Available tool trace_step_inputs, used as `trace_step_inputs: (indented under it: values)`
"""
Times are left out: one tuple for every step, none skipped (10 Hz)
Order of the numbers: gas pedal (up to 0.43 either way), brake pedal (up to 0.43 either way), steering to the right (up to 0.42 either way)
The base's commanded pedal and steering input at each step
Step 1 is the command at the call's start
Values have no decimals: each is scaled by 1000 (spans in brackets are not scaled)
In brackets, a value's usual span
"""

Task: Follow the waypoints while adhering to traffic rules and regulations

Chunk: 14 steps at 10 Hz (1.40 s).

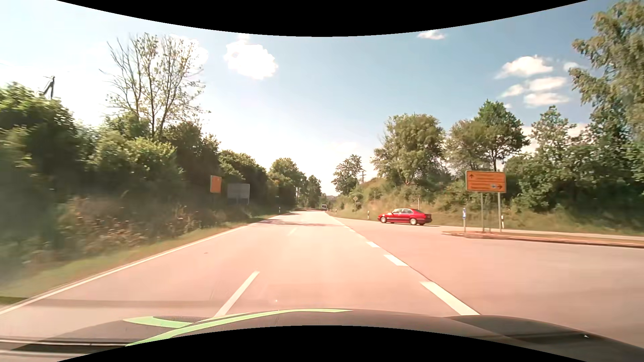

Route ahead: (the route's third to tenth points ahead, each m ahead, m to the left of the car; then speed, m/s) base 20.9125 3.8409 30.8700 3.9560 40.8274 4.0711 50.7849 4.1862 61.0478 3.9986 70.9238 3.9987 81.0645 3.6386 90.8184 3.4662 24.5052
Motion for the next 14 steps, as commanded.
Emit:
trace_step_inputs:
  values:
    - [0, 128, -3]
    - [0, 122, -1]
    - [0, 110, -1]
    - [0, 91, -2]
    - [0, 79, -2]
    - [0, 61, -2]
    - [0, 43, -2]
    - [0, 37, -2]
    - [0, 12, -4]
    - [0, 6, -4]
    - [0, 0, -5]
    - [0, 0, -5]
    - [0, 0, -4]
    - [0, 0, -3]
